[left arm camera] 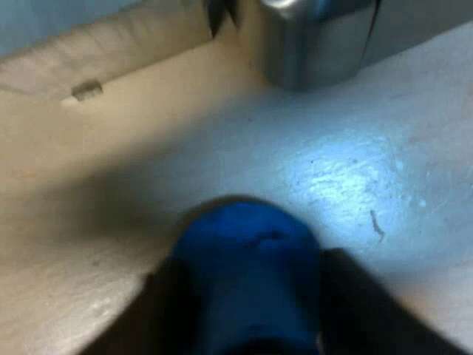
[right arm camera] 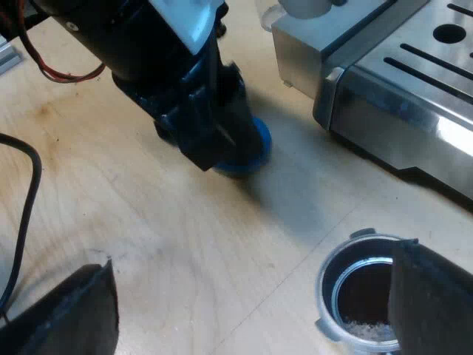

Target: Grind coffee beans and then tamp

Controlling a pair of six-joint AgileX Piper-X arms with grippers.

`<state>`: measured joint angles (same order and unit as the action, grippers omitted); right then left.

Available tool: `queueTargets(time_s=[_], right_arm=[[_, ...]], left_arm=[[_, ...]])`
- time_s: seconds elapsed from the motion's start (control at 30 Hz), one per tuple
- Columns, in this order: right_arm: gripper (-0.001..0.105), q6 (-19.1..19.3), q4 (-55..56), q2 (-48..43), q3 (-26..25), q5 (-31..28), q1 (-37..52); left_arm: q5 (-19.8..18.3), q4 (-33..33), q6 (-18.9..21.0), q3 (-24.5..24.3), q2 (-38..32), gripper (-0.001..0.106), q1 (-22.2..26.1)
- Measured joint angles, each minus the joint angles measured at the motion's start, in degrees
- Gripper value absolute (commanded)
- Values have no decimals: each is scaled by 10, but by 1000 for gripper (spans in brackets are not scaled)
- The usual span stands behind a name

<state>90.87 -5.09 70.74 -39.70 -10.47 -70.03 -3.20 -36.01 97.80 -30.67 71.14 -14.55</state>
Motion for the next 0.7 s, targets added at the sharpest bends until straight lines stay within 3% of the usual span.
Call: queueTargets(time_s=[0.03, 0.37, 0.7], right_arm=[[76, 0, 0, 0, 0, 0, 0], [76, 0, 0, 0, 0, 0, 0], [76, 0, 0, 0, 0, 0, 0]], left_arm=[[0, -3, 0, -2, 0, 0, 0], [-1, -65, 0, -63, -18, 0, -11], [-1, -107, -20, -72, -137, 0, -49]])
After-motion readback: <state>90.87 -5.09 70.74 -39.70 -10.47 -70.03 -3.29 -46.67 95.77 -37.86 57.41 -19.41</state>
